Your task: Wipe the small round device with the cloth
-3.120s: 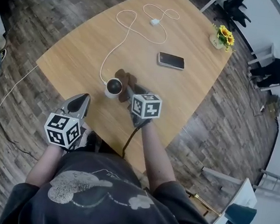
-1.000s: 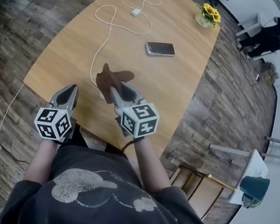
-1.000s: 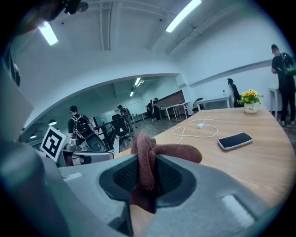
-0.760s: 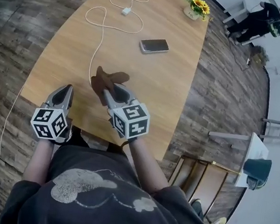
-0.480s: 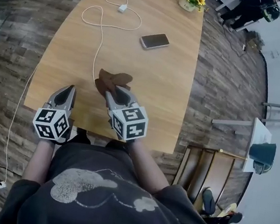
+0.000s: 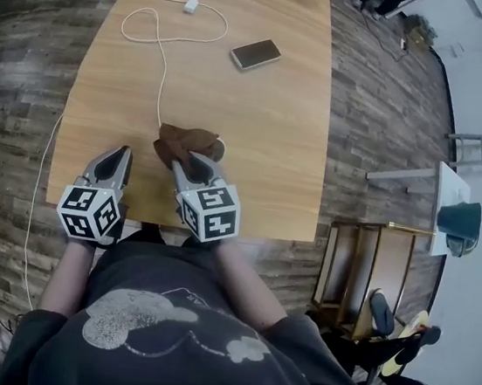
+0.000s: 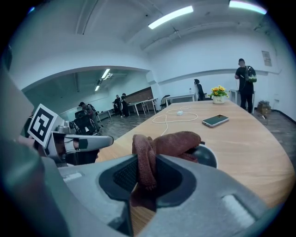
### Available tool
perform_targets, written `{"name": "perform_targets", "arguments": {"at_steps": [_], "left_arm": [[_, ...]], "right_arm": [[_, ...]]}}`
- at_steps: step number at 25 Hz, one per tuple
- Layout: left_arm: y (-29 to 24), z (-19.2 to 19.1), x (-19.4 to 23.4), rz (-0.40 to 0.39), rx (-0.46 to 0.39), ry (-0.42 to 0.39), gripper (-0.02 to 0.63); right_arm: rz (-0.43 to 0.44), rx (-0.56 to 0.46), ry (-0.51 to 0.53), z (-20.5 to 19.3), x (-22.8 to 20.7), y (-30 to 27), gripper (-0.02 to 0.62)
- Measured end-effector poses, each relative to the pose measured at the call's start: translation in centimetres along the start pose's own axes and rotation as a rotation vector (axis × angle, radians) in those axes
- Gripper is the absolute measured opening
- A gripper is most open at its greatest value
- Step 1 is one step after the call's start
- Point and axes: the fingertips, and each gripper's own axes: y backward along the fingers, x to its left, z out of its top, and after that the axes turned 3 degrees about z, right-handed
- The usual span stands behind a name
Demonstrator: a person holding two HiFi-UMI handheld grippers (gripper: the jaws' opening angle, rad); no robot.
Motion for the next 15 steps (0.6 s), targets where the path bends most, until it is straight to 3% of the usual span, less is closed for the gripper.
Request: {"name": "perform_targets", "arguments": {"at_steps": [15], "left_arm": [[1.6, -1.4, 2.1, -0.012, 0.022, 0.007, 0.018]], "right_arm": [[-0.025, 0.114, -0.185, -6.9, -0.5, -1.7, 0.077]]}}
